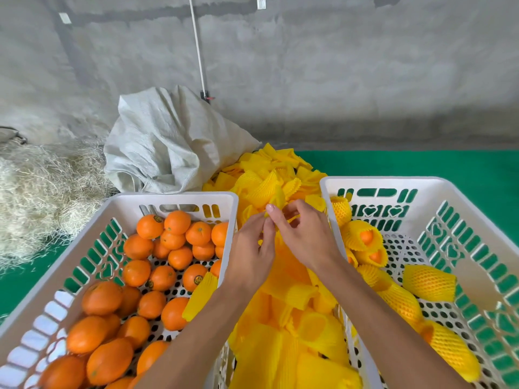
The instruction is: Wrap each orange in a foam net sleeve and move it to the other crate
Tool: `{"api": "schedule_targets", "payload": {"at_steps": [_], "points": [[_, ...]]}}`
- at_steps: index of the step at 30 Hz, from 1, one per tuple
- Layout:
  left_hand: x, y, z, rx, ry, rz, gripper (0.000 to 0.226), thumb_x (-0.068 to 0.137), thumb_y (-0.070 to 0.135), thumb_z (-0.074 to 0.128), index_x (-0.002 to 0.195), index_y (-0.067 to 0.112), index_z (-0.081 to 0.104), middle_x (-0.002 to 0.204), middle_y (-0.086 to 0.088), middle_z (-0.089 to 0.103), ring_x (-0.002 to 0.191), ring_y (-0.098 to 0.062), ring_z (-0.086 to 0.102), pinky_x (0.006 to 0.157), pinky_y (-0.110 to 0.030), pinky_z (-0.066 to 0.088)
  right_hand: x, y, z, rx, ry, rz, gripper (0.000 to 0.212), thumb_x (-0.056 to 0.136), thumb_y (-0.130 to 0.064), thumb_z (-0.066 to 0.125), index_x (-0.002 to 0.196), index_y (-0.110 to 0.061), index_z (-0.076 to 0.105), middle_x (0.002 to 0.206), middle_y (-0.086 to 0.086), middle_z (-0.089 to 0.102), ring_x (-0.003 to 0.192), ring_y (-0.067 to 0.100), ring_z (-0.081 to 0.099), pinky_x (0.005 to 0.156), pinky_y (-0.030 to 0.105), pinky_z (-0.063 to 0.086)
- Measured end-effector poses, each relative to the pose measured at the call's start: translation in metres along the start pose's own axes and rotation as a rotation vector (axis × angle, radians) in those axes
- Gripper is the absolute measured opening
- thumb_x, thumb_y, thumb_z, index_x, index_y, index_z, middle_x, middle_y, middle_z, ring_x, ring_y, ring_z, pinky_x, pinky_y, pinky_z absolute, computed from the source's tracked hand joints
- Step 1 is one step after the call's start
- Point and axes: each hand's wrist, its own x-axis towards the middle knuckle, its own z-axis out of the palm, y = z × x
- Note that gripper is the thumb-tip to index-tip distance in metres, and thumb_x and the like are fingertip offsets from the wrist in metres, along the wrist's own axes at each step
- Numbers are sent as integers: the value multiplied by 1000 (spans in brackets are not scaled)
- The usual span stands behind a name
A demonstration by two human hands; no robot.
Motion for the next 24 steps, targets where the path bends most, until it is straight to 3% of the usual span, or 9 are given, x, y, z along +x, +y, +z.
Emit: {"api": "schedule_targets", "payload": {"at_steps": [2, 4, 6, 9, 13, 15, 17, 21, 24], "points": [[1, -1, -1, -39, 53, -98, 30, 112, 27, 47, 106, 14, 73, 94, 4, 70, 88, -16, 68, 74, -41, 57, -1, 1, 0, 35, -5, -13, 29, 99, -53, 59, 90, -26, 62, 78, -15, 63, 73, -1, 60, 58, 9, 40], [2, -1, -3, -77, 115, -178, 25, 109, 30, 54, 105, 16, 74, 94, 11, 73, 87, -7, 69, 75, -32, 57, -2, 2, -1, 52, -42, -63, 14, 101, -34, 62, 91, -24, 64, 72, -16, 60, 70, 1, 59, 55, 9, 37], [3, 0, -6, -119, 194, -217, 20, 104, 35, 64, 96, 17, 69, 82, 13, 68, 69, -4, 61, 65, -22, 47, -4, -2, 2, 191, -79, -23, 12, 100, -27, 63, 90, -22, 68, 70, -14, 63, 66, 3, 60, 57, 11, 41], [5, 0, -8, -201, 281, -257, 22, 98, 29, 74, 93, 14, 58, 80, 5, 58, 59, -9, 46, 58, -31, 41, -5, -18, 4, 852, -133, 359, 14, 98, -14, 63, 91, -15, 75, 87, 0, 76, 85, 13, 72, 74, 26, 58], [7, -5, -12, -276, 290, -294, 26, 97, 14, 73, 110, 15, 51, 85, -5, 51, 64, -9, 46, 61, -36, 45, 0, -22, -4, 1510, -154, 810, 17, 99, -9, 56, 113, -2, 63, 105, 14, 69, 98, 23, 68, 82, 33, 60], [8, -7, -9, -333, 204, -306, 30, 100, 12, 67, 126, 20, 55, 91, -15, 60, 73, -23, 60, 66, -44, 59, 2, -20, -9, 1554, -157, 896, 17, 99, -13, 56, 112, -4, 61, 101, 13, 67, 92, 20, 67, 77, 30, 61], [7, -6, -7, -398, 93, -317, 23, 104, 9, 61, 121, 21, 68, 101, -11, 73, 88, -27, 71, 74, -47, 65, 3, -18, -12, 1462, -154, 942, 14, 98, -19, 56, 106, -11, 63, 91, 9, 72, 79, 17, 70, 64, 27, 59], [14, -3, -8, -645, -22, -594, 24, 102, 12, 60, 89, 15, 79, 93, -3, 76, 92, -26, 68, 72, -39, 60, 5, -12, -15, 1233, -119, 949, 21, 93, -30, 66, 111, -19, 67, 94, 6, 78, 86, 22, 74, 62, 30, 59], [22, -2, -8, -803, -74, -763, 26, 106, 22, 51, 109, 8, 72, 102, -8, 73, 96, -25, 65, 82, -41, 53, 6, -9, -16, 1165, -176, 919, 26, 87, -36, 73, 109, -23, 68, 90, 4, 80, 79, 21, 77, 61, 31, 61]]}}
